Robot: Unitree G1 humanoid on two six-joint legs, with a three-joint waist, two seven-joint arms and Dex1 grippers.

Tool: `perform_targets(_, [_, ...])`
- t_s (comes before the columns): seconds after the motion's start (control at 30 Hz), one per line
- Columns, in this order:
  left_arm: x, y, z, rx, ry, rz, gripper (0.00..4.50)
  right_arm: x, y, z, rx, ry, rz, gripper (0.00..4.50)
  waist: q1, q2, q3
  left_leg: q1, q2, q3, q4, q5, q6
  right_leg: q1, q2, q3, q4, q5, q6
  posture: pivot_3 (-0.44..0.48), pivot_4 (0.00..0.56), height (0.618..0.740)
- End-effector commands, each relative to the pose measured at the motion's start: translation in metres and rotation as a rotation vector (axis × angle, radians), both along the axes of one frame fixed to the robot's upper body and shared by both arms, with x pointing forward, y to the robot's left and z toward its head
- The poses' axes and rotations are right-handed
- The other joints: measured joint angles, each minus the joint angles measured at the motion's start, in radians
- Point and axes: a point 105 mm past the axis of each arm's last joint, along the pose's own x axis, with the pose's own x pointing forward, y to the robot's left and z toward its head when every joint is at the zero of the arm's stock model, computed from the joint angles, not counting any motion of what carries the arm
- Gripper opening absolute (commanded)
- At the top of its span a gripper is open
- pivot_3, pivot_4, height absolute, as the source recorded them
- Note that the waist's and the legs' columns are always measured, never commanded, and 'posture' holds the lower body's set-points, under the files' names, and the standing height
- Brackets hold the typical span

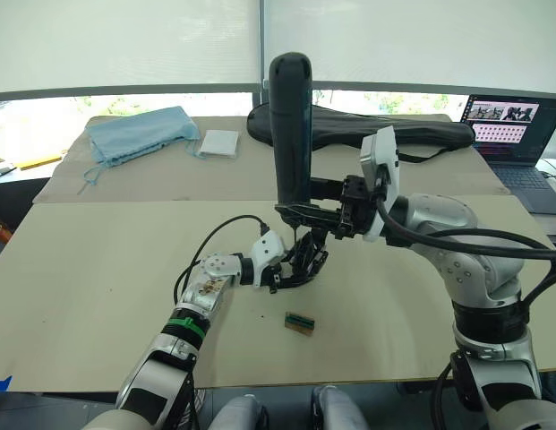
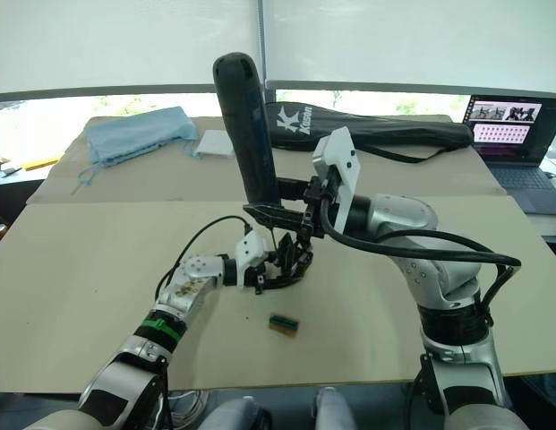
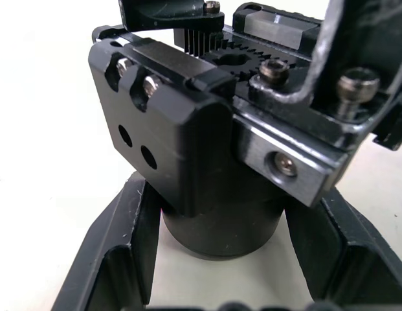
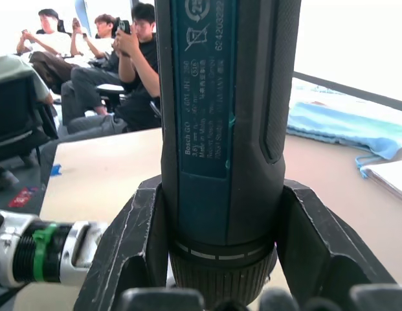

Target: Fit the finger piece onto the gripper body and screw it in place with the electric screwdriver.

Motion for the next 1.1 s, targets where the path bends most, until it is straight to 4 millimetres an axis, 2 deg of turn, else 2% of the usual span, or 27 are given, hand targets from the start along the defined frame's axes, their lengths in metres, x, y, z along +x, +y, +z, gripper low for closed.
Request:
perform_targets(0.03, [0.003,-0.005,0.027,-0.064,-0.083,-0.019,2.28,-0.008,0.001,0.018,0.03,-0.107,0.027,1.9,0.0,0.0,0.0,0.0,0.0,0.0,0.0,0.0,0.0,0.0,0.0,0.0,0.0,0.0,0.0,0.0,0.15,0.736])
perform_targets(0.33, [0.001,-0.007,0.025,-0.065,-0.078,-0.023,2.28,-0.01,0.005,0.02,0.026,-0.137,0.038,1.9,0.0,0.0,0.0,0.0,0.0,0.0,0.0,0.0,0.0,0.0,0.0,0.0,0.0,0.0,0.0,0.0,0.15,0.736])
perform_targets(1.1, [0.0,-0.008,0.025,-0.068,-0.075,-0.024,2.28,-0.004,0.003,0.005,-0.003,-0.14,0.035,1.9,0.0,0.0,0.0,0.0,0.0,0.0,0.0,0.0,0.0,0.0,0.0,-0.003,0.0,0.0,0.0,0.0,0.15,0.736])
